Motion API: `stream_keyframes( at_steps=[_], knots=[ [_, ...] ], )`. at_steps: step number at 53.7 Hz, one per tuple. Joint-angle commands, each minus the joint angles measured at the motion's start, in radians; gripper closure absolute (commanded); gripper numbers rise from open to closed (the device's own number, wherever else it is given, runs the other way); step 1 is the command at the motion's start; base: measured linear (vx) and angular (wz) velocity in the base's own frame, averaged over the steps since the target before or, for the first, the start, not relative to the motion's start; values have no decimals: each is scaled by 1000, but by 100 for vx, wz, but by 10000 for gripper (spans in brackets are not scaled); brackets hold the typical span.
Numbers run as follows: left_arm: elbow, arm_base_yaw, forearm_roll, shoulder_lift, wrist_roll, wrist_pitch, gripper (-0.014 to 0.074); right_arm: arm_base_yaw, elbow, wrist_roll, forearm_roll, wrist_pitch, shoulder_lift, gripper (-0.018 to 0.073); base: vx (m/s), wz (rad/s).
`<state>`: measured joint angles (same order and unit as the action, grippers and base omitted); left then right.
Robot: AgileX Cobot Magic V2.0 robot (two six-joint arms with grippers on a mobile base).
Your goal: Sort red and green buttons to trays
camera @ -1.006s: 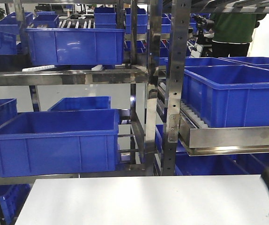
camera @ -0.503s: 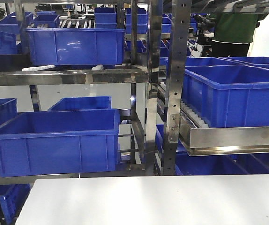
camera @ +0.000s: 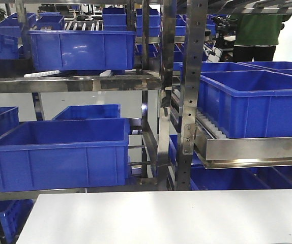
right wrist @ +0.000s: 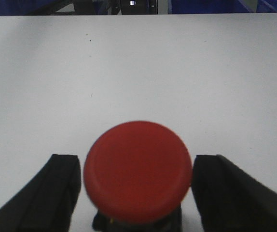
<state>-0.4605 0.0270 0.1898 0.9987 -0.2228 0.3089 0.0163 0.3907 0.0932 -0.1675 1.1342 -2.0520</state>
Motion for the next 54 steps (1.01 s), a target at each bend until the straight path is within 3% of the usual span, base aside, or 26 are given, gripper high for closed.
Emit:
stream_keyframes(
  at_steps=[1, 9, 20, 26, 33, 39, 54],
  knots=[
    [-35, 5, -7, -8, -10, 43, 20, -7, 29, 36, 5, 201, 25, 185, 0, 0],
    [-29, 6, 101, 29, -11, -52, 20, -7, 28, 38, -5, 186, 24, 573, 0, 0],
    [75, 61, 198, 204, -67, 40, 20, -7, 28, 38, -20, 188, 24, 570, 0, 0],
    [158, 86, 249, 338, -127, 210, 20, -7, 28, 38, -20, 188, 24, 570, 0, 0],
    [239, 86, 278, 494, -135, 468, 20, -7, 28, 38, -9, 188, 24, 567, 0, 0],
    [271, 86, 275, 621, -112, 613, 20, -7, 28, 38, 2, 188, 24, 567, 0, 0],
    [259, 86, 275, 840, 56, 921, 20, -8, 28, 38, 1, 188, 24, 567, 0, 0]
  ],
)
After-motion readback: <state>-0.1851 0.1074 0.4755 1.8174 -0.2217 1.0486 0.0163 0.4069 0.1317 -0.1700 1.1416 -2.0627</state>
